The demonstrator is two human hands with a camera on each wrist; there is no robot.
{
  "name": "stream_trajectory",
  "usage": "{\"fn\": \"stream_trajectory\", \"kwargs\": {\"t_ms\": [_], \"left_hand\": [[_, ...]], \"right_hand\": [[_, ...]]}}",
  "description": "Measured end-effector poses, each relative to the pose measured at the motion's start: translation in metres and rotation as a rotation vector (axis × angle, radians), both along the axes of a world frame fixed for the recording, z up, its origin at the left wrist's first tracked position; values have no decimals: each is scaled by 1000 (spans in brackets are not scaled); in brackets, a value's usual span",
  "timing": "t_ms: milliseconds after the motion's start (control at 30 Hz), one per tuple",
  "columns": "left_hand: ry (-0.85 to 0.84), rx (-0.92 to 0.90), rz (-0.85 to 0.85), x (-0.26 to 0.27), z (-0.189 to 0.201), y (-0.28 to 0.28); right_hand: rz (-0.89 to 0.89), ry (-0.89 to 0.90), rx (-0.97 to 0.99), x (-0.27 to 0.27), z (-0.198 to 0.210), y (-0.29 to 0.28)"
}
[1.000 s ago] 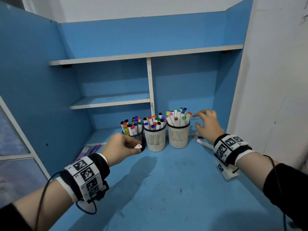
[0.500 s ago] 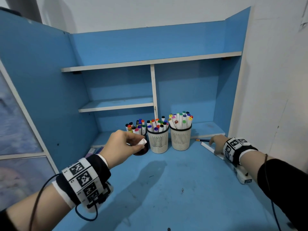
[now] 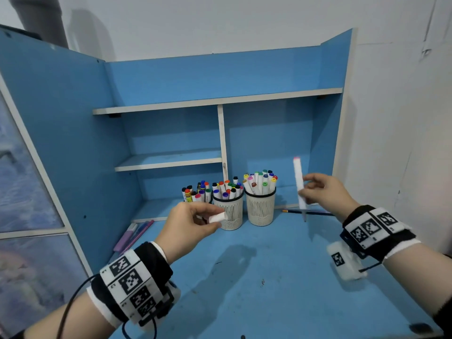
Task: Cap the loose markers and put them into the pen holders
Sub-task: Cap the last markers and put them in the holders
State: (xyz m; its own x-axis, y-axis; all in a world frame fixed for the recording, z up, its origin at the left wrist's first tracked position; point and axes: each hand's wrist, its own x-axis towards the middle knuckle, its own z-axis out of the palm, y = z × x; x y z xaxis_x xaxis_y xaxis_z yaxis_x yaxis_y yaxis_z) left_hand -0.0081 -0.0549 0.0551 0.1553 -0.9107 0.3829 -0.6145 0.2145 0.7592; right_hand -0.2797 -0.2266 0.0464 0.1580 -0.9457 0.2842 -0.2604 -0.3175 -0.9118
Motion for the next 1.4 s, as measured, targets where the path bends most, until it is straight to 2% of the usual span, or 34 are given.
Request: {"fn": "stream_trajectory", "kwargs": {"t_ms": [100,200,433,633,800,1067,1233,1400], "left_hand": [[43,-31,-47,-11,-2,0],[86,-67,-98,-23,-1,2],[247,-159,-176,-40,5,6],[280,-185,-182,-38,5,7],[375,-221,-190,-39,3,10],[261,-347,-196,-34,-4,13],[301,-314,-188,-33,-11,7],[399,-238,-106,-23,-23,-8]], "right_hand": [[103,-320,19,13,21,43],[177,-554,24,23,32,78],[244,-776,31,40,29,118],[313,-836,131,54,20,125],[359,-863,149,68,14,132],[476,-923,132,70,7,142],[437,-863,123,70,4,138],[307,-738,47,79,8,126]]}}
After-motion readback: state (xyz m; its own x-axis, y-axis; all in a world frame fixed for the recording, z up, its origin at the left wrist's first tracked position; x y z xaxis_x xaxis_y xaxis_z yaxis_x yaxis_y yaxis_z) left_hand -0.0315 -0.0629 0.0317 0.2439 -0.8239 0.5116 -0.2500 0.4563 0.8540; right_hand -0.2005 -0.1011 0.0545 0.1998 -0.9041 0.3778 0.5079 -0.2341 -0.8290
